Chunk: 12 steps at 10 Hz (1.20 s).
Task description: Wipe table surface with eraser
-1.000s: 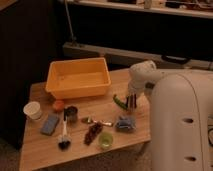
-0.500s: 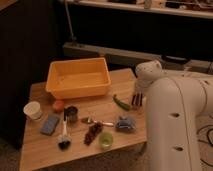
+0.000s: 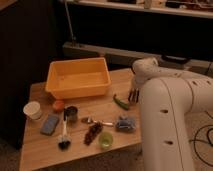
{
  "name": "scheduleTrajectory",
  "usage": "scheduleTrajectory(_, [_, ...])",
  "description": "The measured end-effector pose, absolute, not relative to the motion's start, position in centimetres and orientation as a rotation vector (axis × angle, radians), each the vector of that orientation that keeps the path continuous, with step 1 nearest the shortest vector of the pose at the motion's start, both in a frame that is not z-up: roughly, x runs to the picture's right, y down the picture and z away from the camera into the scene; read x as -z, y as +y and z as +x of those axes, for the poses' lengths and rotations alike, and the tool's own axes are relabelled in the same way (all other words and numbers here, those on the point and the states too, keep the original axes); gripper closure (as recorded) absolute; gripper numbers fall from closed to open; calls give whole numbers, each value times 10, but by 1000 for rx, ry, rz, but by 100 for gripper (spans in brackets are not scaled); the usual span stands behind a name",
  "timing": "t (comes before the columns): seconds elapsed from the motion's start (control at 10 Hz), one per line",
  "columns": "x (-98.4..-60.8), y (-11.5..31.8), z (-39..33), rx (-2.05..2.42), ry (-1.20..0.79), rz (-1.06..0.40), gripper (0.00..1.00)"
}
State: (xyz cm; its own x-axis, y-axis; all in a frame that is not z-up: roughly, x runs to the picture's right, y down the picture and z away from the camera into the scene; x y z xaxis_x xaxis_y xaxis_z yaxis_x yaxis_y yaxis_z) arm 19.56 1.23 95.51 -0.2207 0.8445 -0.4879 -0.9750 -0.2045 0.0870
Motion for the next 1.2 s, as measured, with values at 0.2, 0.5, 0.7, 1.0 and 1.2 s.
scheduleTrajectory(0.2, [-955,18,177,-1706,426,-419,100])
scheduleTrajectory(0.5, [-951,22,166,-1665,409,-445,100])
scheduleTrajectory(0.7, [-937,32,165,-1641,399,-473,100])
scheduleTrajectory(1.0, [-913,50,190,-1630,416,-481,100])
scheduleTrajectory(1.2, [-911,56,220,-1666,451,-454,100])
